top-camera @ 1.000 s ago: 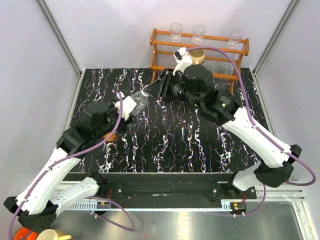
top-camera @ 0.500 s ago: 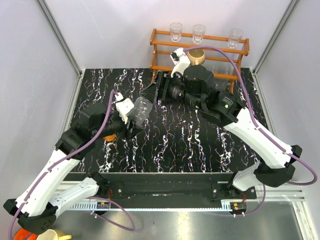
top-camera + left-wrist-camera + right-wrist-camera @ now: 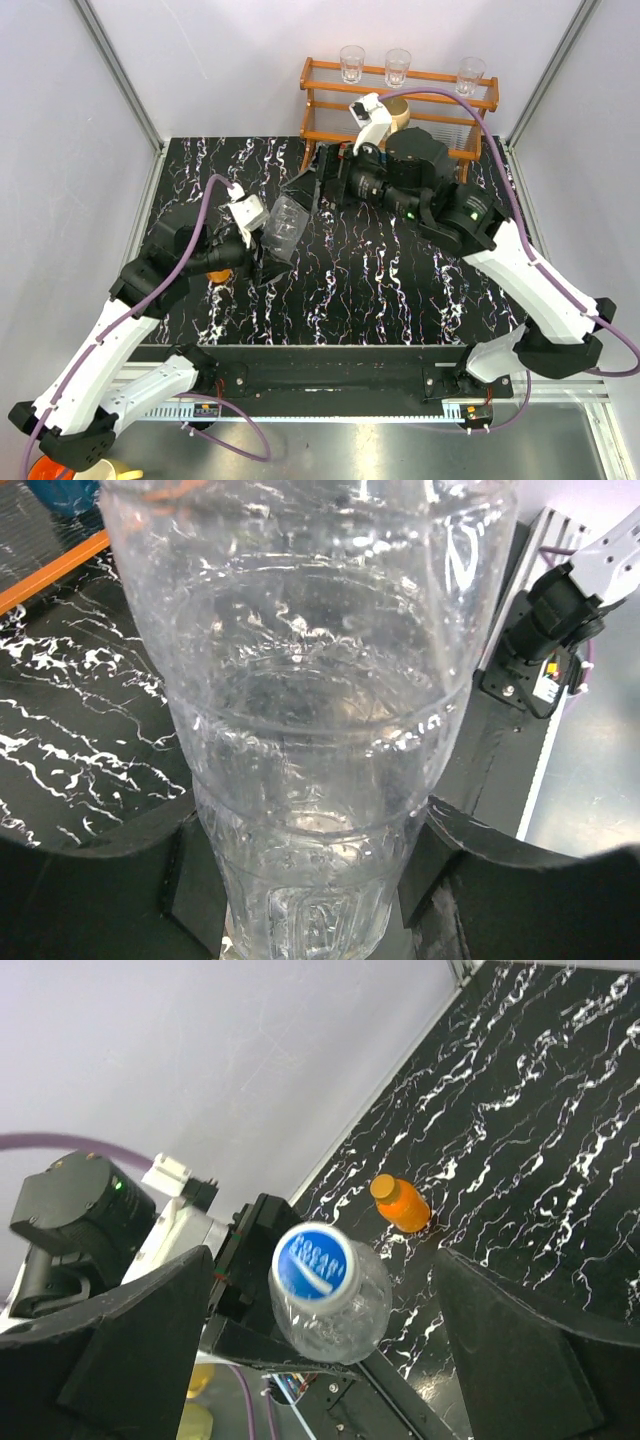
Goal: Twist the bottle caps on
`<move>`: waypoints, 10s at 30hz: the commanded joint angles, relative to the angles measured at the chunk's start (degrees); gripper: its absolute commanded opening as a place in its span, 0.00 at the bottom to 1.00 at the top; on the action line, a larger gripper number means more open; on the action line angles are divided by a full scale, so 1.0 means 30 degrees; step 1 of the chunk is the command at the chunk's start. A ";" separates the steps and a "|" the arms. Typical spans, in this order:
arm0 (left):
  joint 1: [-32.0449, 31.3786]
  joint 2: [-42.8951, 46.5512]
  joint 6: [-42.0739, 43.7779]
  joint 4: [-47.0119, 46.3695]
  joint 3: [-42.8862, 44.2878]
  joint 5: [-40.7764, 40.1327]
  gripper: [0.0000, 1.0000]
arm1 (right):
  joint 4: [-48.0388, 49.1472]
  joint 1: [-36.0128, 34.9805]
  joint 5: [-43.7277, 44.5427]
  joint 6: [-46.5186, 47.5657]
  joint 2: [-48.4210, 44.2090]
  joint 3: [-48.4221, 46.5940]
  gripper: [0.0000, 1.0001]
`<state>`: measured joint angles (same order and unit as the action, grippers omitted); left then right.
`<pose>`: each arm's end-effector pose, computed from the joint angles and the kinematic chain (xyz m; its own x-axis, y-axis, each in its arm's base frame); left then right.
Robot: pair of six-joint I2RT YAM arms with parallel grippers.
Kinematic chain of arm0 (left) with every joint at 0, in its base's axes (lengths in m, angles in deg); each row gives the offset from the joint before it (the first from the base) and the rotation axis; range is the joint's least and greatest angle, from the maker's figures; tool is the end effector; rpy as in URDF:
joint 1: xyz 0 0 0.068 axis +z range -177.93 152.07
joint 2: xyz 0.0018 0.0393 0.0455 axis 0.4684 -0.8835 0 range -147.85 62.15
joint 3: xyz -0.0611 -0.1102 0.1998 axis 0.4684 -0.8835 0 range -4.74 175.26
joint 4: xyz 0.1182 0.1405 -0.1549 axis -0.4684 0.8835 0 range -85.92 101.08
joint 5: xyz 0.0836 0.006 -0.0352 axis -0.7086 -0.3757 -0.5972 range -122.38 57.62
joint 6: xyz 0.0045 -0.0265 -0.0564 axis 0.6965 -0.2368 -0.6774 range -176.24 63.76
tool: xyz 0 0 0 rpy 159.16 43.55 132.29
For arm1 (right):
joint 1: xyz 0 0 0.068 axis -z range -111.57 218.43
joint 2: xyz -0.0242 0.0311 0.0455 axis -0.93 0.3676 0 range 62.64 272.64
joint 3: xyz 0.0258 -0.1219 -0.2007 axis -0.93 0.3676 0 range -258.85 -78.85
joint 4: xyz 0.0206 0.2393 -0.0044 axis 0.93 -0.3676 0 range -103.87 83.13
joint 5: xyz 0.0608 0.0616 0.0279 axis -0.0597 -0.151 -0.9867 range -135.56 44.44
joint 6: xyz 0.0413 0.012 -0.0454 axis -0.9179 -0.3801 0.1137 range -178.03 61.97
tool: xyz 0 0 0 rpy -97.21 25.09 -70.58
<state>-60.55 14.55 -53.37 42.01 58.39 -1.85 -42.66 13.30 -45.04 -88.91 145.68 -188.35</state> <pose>0.1318 -0.1131 0.3539 -0.2774 0.2287 -0.9331 0.8749 0.4614 -0.1470 0.1632 0.2335 0.4708 -0.4980 0.1829 -0.8477 -0.6522 0.5652 0.5051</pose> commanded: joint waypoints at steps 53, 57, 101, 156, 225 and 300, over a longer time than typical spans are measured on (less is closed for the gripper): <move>0.0795 0.2182 -1.1329 -1.9295 -0.6513 1.1476 0.54 | 1.0993 0.3116 -1.9009 0.7889 -0.0172 0.0902 0.98; 0.0825 0.2271 -1.1358 -1.9236 -0.6602 1.1242 0.53 | 1.1022 0.2648 -1.8863 0.8152 -0.0173 0.1224 0.96; 0.0884 0.2857 -1.0627 -1.8212 -0.6894 1.0977 0.51 | 1.1754 0.1737 -1.8482 0.6220 0.1233 0.0492 0.49; 0.1850 0.2827 -0.9249 -1.6599 -0.6807 0.6145 0.48 | 0.8151 0.0859 -1.7105 0.9002 -0.0054 0.0902 0.54; 0.2261 0.3735 -0.8281 -1.8738 -0.6220 1.2032 0.48 | 1.9429 0.1093 -1.7866 0.1181 -0.1112 0.5122 0.91; 0.2261 0.4087 -0.4357 -1.0535 -0.6542 0.2306 0.47 | 1.0759 0.1064 -1.6490 0.6131 0.0355 0.0727 0.03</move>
<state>-54.39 26.94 -63.51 7.48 38.74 12.14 -10.46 17.12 -90.40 -70.04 148.83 -182.47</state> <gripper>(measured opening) 0.579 0.393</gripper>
